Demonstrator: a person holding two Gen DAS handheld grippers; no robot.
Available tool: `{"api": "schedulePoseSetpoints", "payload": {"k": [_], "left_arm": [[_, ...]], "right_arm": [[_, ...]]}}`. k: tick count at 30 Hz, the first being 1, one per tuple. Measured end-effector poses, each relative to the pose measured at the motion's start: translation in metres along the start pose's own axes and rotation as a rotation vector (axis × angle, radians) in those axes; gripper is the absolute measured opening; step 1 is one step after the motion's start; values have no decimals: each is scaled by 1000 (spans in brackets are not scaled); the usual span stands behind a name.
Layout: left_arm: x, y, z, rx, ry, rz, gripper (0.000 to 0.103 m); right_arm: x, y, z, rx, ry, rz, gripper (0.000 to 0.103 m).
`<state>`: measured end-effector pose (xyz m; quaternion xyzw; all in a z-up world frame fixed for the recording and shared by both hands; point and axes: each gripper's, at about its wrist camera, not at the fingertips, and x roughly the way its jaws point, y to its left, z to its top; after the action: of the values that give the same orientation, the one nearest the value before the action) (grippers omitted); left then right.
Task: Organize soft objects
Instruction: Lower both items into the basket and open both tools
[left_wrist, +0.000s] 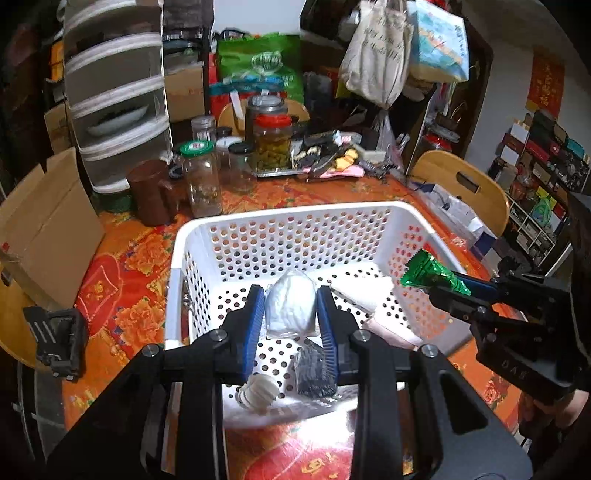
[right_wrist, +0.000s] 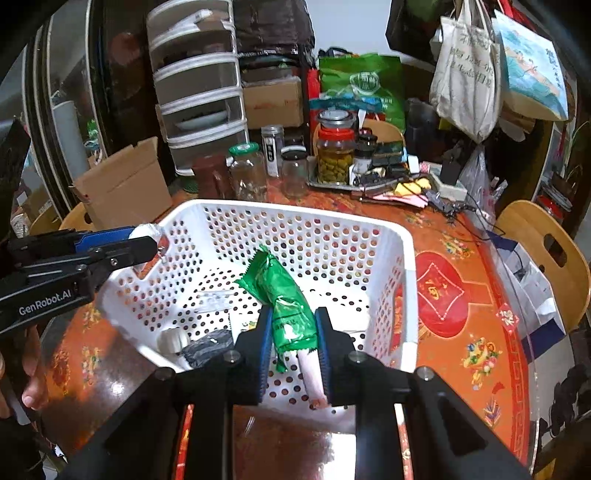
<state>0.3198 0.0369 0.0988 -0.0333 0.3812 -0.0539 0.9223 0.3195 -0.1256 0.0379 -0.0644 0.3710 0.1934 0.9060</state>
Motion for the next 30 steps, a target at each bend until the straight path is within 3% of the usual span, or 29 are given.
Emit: {"api": "schedulePoseSetpoints", "payload": {"k": [12, 25, 26, 27, 28, 29, 30], "left_arm": [[87, 11, 5, -45, 162, 15, 27], [108, 9, 4, -41, 195, 19, 28], [107, 9, 4, -45, 193, 9, 35], [105, 10, 5, -50, 186, 6, 52], [102, 10, 5, -54, 175, 9, 62], [96, 11, 5, -57, 151, 15, 82], [90, 11, 5, -59, 133, 14, 91]], "right_arm": [[60, -14, 12, 38, 114, -19, 21], [79, -23, 14, 52, 135, -8, 26], [79, -22, 14, 54, 135, -4, 27], [78, -22, 14, 54, 133, -3, 31], [76, -21, 15, 52, 128, -6, 37], [74, -20, 15, 49, 120, -3, 40], [69, -17, 15, 42, 104, -1, 57]]}}
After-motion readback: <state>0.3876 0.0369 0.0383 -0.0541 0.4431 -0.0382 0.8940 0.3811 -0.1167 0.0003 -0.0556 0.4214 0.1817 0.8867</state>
